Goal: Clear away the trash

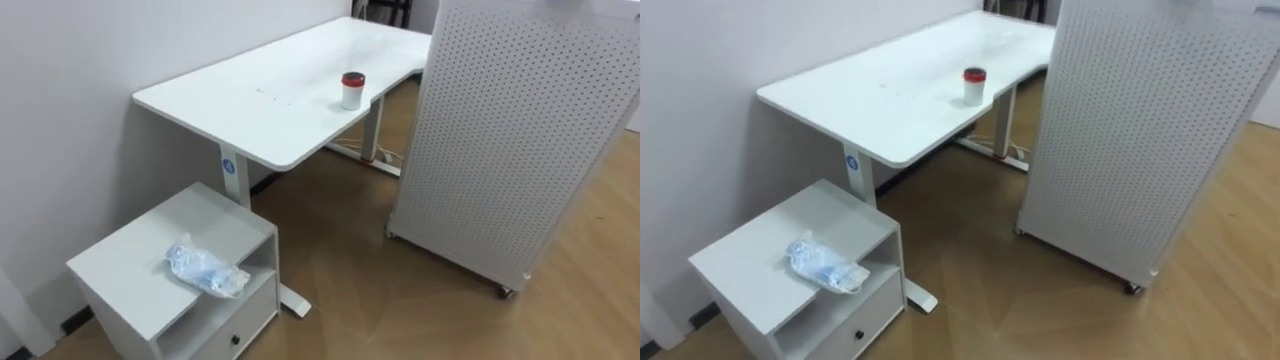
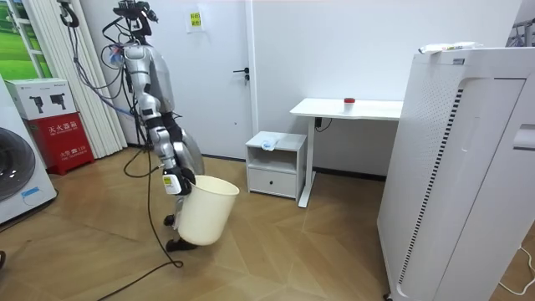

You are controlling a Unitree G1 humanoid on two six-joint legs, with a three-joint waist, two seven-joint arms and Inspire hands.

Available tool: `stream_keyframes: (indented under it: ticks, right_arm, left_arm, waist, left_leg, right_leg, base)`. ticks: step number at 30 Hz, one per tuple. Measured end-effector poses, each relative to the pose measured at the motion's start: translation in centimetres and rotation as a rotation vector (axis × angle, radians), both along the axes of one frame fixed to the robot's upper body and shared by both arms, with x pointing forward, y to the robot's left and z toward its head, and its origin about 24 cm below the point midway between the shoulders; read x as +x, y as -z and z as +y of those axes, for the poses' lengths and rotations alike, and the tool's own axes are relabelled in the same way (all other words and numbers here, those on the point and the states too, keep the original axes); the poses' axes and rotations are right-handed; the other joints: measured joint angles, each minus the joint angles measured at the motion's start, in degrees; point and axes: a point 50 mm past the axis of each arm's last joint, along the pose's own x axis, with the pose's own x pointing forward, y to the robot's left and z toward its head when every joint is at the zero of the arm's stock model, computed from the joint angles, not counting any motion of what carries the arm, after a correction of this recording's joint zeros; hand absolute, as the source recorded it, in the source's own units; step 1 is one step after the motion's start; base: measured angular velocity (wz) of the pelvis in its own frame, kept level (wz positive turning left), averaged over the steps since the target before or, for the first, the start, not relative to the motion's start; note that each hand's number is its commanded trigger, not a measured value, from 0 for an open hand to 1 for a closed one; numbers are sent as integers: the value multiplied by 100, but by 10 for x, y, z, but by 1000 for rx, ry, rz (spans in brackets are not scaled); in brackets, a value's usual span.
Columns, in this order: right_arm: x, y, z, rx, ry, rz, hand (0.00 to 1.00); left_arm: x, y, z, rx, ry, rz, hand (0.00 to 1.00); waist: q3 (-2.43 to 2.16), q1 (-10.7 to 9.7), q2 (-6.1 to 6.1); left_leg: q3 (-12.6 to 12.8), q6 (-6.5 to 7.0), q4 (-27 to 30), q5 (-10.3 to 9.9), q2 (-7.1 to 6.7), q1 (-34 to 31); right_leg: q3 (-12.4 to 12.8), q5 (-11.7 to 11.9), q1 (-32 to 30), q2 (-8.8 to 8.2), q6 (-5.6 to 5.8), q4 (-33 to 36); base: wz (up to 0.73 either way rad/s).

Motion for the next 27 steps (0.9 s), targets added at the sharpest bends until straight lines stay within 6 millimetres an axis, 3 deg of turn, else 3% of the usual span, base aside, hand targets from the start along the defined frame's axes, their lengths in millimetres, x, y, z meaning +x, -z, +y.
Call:
stream_keyframes:
  ticks: [1, 2, 4, 5, 7, 8, 9, 10, 11, 12, 13, 15, 18, 19, 20, 21, 22, 23, 24, 25, 27]
  right_arm:
    - [-2, -1, -2, -6, 5, 6, 100]
    - [-3, -1, -3, -9, 7, 9, 100]
    - [-4, -1, -4, -16, 5, 18, 100]
    - [-7, -1, -3, -19, 0, 27, 100]
    - [-8, -1, -3, -23, -4, 29, 100]
    - [-8, -1, -3, -24, -3, 26, 100]
    - [-10, 0, 0, -21, -1, 24, 100]
    - [-7, 0, 1, -19, -4, 16, 100]
    - [-5, 0, 1, -19, -8, 9, 100]
    - [-1, 0, 2, -22, -29, -1, 100]
    - [2, 0, 1, -27, -49, -9, 100]
    - [1, 0, 0, -36, -50, -16, 100]
    - [10, 0, 3, -37, -92, -33, 100]
    - [20, -1, 3, -45, -142, -50, 100]
    - [23, -1, 3, -49, -152, -57, 100]
    - [26, -2, 2, -58, -169, -66, 100]
    - [27, -3, 0, -70, -169, -65, 100]
    - [27, -3, 0, -71, -170, -64, 100]
    - [31, -2, 2, -74, -169, -70, 100]
    - [36, -3, 2, -78, -170, -83, 100]
    - [45, -5, 1, -87, -178, -118, 100]
  left_arm:
    - [2, 1, -2, -5, 0, -12, 0]
    - [4, 1, -2, -6, 2, -19, 0]
    - [-4, 0, -2, -4, -11, -8, 0]
    - [-11, -1, -1, -1, -25, 5, 0]
    - [-15, -1, -3, -5, -31, 12, 0]
    - [-14, -1, -3, -5, -30, 7, 0]
    - [-12, -1, -2, -3, -26, -4, 0]
    - [-4, 0, -1, 1, -20, -30, 0]
    - [0, 0, -1, 3, -18, -45, 0]
    - [6, 0, 0, 9, -12, -68, 0]
    - [8, 0, 0, 12, -9, -82, 0]
    - [17, 0, 0, 10, 0, -108, 0]
    - [39, 0, 1, 16, 19, -167, 0]
    - [44, 0, 0, 14, 24, -177, 0]
    - [48, 0, -1, 11, 26, -183, 0]
    - [53, 1, -3, 7, 44, -192, 0]
    - [65, 1, -7, 2, 57, -218, 0]
    - [68, 1, -7, 10, 70, -221, 0]
    - [72, 0, -4, 26, 54, -237, 0]
    - [71, -1, -2, 43, 37, -238, 0]
    - [76, -2, -1, 63, 33, -257, 0]
  waist:
    - [1, -68, -3]
    - [2, -49, -8]
    - [-22, 103, -77]
    - [-6, 114, -56]
    - [-24, 107, -75]
    - [-38, 92, -90]
    - [-63, 97, -106]
    - [-60, 92, -157]
    - [-32, 96, -156]
    - [27, 106, -207]
    - [31, 110, -207]
    - [-56, 66, -164]
    - [-36, 170, -198]
    - [16, 154, -235]
    - [9, 135, -206]
    - [-31, 72, -201]
    - [-66, 40, -86]
    - [-60, 37, -107]
    - [-43, 103, -141]
    - [-37, 119, -149]
    - [-38, 142, -96]
  left_leg:
    - [9, 81, -154, -55, -124, -305]
    - [22, 84, -304, -56, -164, -456]
    - [209, 4, -1474, 107, -372, -730]
    - [192, 78, -1962, 588, -449, -800]
    - [201, 179, -2291, 1094, -513, -747]
    - [215, 255, -2304, 1135, -552, -710]
    - [314, 332, -2284, 1105, -584, -681]
    - [348, 353, -2209, 1045, -602, -673]
    - [352, 360, -2133, 1005, -596, -683]
    - [371, 402, -1875, 919, -594, -719]
    - [441, 444, -1645, 798, -619, -824]
    - [430, 389, -1717, 534, -616, -715]
    - [505, 416, -1679, 424, -716, -692]
    - [516, 488, -1532, 379, -736, -749]
    - [551, 531, -1432, 330, -772, -864]
    - [546, 587, -1556, 307, -938, -972]
    - [597, 658, -1754, 323, -982, -967]
    - [682, 722, -1778, 324, -1022, -927]
    - [755, 781, -1879, 274, -1077, -771]
    - [736, 811, -1986, 243, -1147, -602]
    - [622, 807, -2206, 199, -1149, -388]
  right_leg:
    - [19, -38, -1, -7, -14, -1]
    - [60, -51, -3, -13, -9, -2]
    - [157, -86, 71, -127, 13, -55]
    - [208, -127, 215, -156, 49, -148]
    - [296, -158, 396, -207, 116, -352]
    - [301, -173, 411, -237, 148, -399]
    - [307, -163, 447, -306, 209, -492]
    - [204, -123, 482, -365, 281, -582]
    - [141, -92, 533, -381, 334, -633]
    - [176, -80, 644, -425, 347, -661]
    - [307, -80, 763, -450, 348, -746]
    - [287, -102, 778, -463, 386, -763]
    - [207, -176, 695, -630, 523, -665]
    - [91, -170, 687, -688, 577, -596]
    - [104, -165, 712, -696, 590, -556]
    - [136, -242, 648, -764, 729, -369]
    - [30, -330, 416, -866, 875, 154]
    - [-64, -330, 273, -957, 883, 500]
    - [-180, -235, 10, -1137, 1006, 1181]
    - [-218, 27, -231, -1249, 1063, 1757]
    - [-266, 301, -535, -1289, 1004, 2285]
  base:
    - [61]
    - [21]
    - [-36]
    - [-34]
    - [-17]
    - [-15]
    - [-16]
    - [-18]
    - [-23]
    - [-23]
    - [-25]
    - [2]
    - [-10]
    - [-20]
    - [17]
    - [54]
    - [61]
    - [34]
    - [3]
    - [0]
    - [3]
